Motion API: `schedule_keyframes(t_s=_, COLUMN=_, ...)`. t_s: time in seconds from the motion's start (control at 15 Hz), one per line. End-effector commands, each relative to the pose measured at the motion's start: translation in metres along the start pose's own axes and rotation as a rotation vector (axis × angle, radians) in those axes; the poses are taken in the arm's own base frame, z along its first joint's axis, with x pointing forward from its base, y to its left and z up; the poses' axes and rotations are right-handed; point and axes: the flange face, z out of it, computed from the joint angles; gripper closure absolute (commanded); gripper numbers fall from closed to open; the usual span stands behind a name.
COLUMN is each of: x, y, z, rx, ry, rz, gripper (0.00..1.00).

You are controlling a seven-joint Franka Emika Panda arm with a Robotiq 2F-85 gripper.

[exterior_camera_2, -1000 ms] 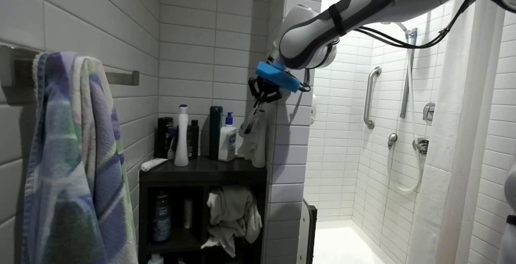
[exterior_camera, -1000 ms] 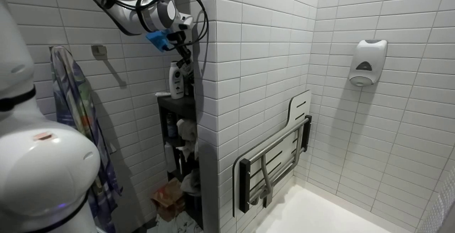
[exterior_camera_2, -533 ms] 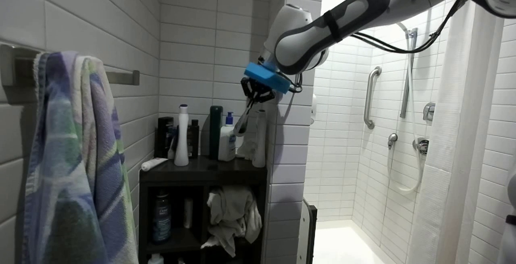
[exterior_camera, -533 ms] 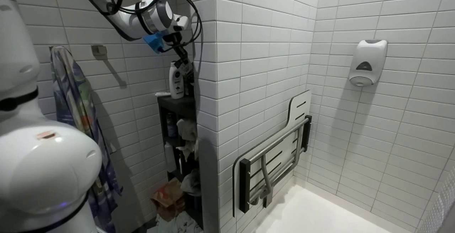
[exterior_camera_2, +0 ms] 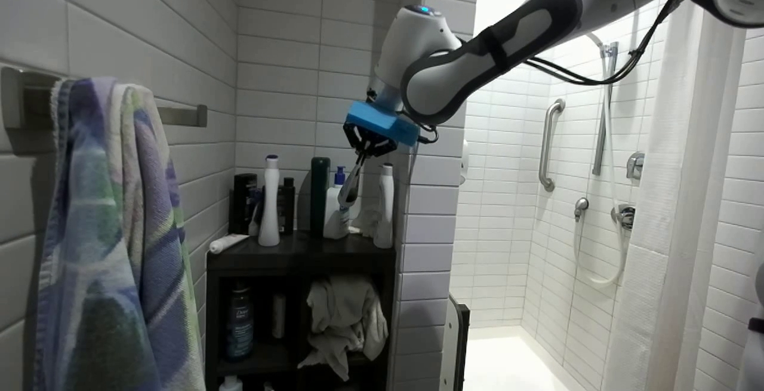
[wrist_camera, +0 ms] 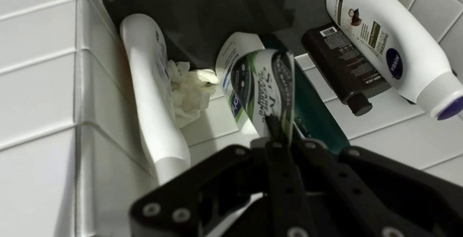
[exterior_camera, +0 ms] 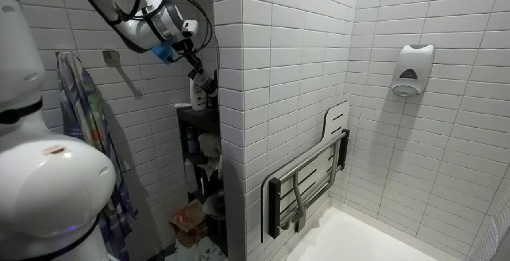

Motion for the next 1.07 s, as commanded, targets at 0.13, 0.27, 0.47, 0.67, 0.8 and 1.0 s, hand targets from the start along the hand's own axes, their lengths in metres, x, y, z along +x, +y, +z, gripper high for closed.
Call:
schedule_keyframes(t_s=0.13, x=-0.003, y=-0.004, z=0.009, rx=-0.044, ry=-0.011, rz=0.024, gripper=0.99)
schedule_keyframes(t_s=0.27, x=0.003, y=-0.001, z=0.017, rx=-0.068, ry=-0.022, rz=0.049, gripper=0.99)
schedule_keyframes(t_s=0.47, x=0.02, y=0.006, z=0.028, rx=-0.1, ry=-0.039, rz=0.107, gripper=0.99)
schedule_keyframes(t_s=0.67, x=0.035, y=0.009, z=0.035, rx=-0.12, ry=-0.045, rz=0.152, gripper=0.99)
schedule_keyframes(t_s=0.8, x=0.036, y=0.006, z=0.038, rx=-0.131, ry=-0.044, rz=0.163, gripper=0.99)
schedule_keyframes(t_s=1.0, x=0.023, y=-0.004, z=0.039, rx=-0.152, ry=-0.06, rz=0.151, gripper=0.99)
